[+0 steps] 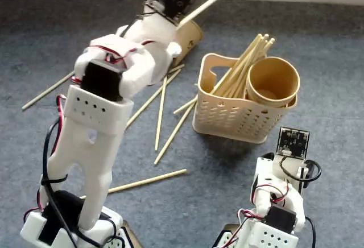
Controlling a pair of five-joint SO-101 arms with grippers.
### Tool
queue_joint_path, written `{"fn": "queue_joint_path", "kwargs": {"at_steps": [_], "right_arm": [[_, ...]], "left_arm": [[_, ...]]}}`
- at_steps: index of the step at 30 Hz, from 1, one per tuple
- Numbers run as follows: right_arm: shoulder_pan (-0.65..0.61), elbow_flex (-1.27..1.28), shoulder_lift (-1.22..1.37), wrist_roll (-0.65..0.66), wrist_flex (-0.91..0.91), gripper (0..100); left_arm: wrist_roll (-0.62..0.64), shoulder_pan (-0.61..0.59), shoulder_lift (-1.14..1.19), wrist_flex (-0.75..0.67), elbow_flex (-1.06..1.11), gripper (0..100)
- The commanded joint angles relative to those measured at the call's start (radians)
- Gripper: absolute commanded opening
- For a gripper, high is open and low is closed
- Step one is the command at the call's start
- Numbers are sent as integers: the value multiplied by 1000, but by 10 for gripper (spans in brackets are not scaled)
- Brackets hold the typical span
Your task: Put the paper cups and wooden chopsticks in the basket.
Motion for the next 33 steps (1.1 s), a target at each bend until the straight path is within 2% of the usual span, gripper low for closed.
{"fn": "queue_joint_path", "kwargs": {"at_steps": [1,7,12,17,23,33], "right_arm": [[-7,81,-5,15,-21,336],[-7,81,-5,15,-21,336],[-7,81,-5,15,-18,336],[-8,81,-5,15,-18,336],[-8,81,-5,15,-18,336],[-7,81,-5,15,-19,336]], "left_arm": [[29,111,-16,-103,-44,4],[112,202,-16,-301,-45,4],[181,203,84,-437,-113,4],[299,214,291,-419,-348,5],[313,266,479,-250,-568,5],[273,274,501,-110,-634,25]]}}
